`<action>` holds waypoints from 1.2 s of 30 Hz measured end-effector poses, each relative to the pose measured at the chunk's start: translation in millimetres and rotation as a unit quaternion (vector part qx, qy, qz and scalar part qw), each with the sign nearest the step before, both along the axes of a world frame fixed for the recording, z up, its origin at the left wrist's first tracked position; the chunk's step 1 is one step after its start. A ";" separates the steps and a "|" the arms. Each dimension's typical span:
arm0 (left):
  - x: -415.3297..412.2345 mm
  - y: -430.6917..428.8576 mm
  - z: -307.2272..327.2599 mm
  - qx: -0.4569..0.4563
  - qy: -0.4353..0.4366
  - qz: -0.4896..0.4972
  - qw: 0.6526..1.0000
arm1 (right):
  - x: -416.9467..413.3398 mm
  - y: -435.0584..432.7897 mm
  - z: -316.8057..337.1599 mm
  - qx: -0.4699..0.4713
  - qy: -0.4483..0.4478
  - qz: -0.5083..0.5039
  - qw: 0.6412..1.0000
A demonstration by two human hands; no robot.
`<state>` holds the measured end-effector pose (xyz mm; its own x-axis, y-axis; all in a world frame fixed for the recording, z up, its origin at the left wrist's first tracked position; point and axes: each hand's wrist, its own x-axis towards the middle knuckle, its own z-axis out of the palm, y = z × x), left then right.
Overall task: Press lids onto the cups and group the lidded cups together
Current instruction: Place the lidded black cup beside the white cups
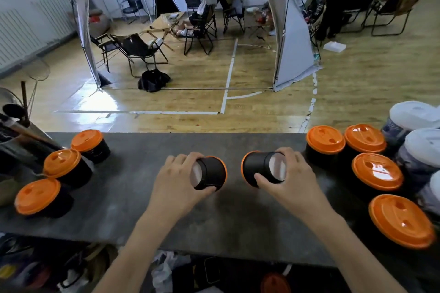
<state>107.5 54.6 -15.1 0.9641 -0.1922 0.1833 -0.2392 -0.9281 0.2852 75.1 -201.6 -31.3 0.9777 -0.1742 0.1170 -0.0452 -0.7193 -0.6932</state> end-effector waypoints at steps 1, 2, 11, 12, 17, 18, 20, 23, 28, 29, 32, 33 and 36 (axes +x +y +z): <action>0.4 -2.1 -0.8 0.023 0.002 -0.001 1.000 | -2.1 0.1 1.6 -0.016 0.013 -0.002 1.000; 0.1 -3.3 -2.7 0.045 0.002 -0.002 0.999 | -4.9 0.1 3.0 -0.025 0.013 -0.002 1.000; 1.7 -21.0 -18.8 -0.326 0.128 0.108 0.930 | -23.8 -19.8 -6.7 0.209 0.039 -0.076 0.974; 0.5 -25.7 -24.4 -0.434 0.166 0.139 0.874 | -28.5 -23.2 -11.8 0.310 0.061 -0.087 0.945; -7.2 -44.8 -50.6 -0.743 0.332 0.162 0.559 | -56.5 -34.7 -34.6 0.723 0.147 -0.056 0.673; -8.0 -50.6 -52.9 -0.751 0.337 0.155 0.546 | -62.7 -37.3 -40.2 0.741 0.147 -0.051 0.653; -10.2 -63.5 -58.3 -0.759 0.339 0.143 0.538 | -73.6 -40.0 -48.8 0.761 0.145 -0.052 0.631; -12.7 -89.9 -61.5 -0.730 0.325 0.098 0.593 | -80.1 -40.7 -61.6 0.664 0.101 -0.079 0.737; -3.9 -118.1 -98.9 -0.509 0.148 -0.011 0.848 | -89.3 -49.7 -79.8 0.347 -0.045 -0.067 0.935; -2.9 -122.0 -105.6 -0.486 0.126 -0.038 0.864 | -91.0 -52.1 -85.9 0.304 -0.061 -0.051 0.949; 1.3 -128.4 -113.9 -0.450 0.080 -0.076 0.886 | -91.6 -57.0 -93.2 0.273 -0.099 -0.041 0.956; 3.7 -127.4 -117.6 -0.442 0.078 -0.081 0.890 | -89.9 -59.0 -97.1 0.269 -0.092 -0.041 0.958; 1.4 -124.1 -124.9 -0.425 0.082 -0.077 0.898 | -90.4 -57.5 -99.5 0.258 -0.075 -0.051 0.962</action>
